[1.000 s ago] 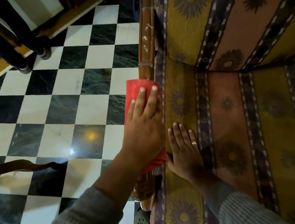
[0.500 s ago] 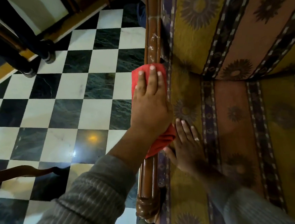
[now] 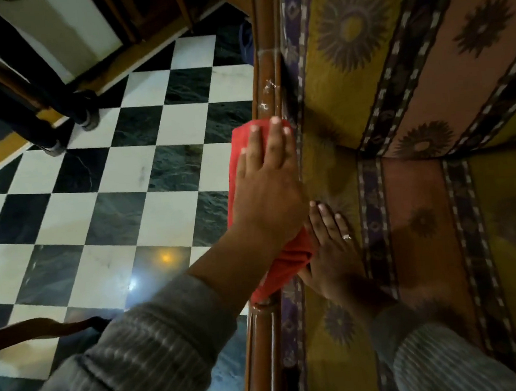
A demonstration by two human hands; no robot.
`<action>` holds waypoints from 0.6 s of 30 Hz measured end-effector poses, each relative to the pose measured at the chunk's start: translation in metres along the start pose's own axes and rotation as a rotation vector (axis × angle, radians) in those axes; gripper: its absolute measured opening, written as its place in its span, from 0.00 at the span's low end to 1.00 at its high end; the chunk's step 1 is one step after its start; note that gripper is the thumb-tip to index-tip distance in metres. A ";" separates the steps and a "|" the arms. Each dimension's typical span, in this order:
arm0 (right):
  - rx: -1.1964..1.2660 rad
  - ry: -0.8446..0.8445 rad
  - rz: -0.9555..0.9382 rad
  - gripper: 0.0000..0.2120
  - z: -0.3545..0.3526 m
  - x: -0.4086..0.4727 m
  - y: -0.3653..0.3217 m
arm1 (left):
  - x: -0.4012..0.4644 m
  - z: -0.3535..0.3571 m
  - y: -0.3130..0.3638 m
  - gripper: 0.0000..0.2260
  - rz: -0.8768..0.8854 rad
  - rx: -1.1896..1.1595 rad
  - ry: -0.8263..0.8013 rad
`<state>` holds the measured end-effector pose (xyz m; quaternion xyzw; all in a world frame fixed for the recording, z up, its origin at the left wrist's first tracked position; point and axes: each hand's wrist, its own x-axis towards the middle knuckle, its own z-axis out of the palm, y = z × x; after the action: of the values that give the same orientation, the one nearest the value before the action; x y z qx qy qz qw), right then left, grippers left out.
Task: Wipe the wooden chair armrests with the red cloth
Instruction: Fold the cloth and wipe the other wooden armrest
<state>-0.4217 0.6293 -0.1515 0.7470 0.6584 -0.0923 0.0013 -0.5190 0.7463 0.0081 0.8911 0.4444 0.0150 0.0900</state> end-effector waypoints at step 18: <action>0.007 -0.021 -0.096 0.36 -0.031 0.061 0.015 | 0.093 -0.015 -0.013 0.43 0.075 0.038 0.049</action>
<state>-0.3961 0.6916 -0.1313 0.7136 0.6931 -0.1021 0.0012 -0.4745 0.8294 0.0155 0.9081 0.4130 0.0318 0.0617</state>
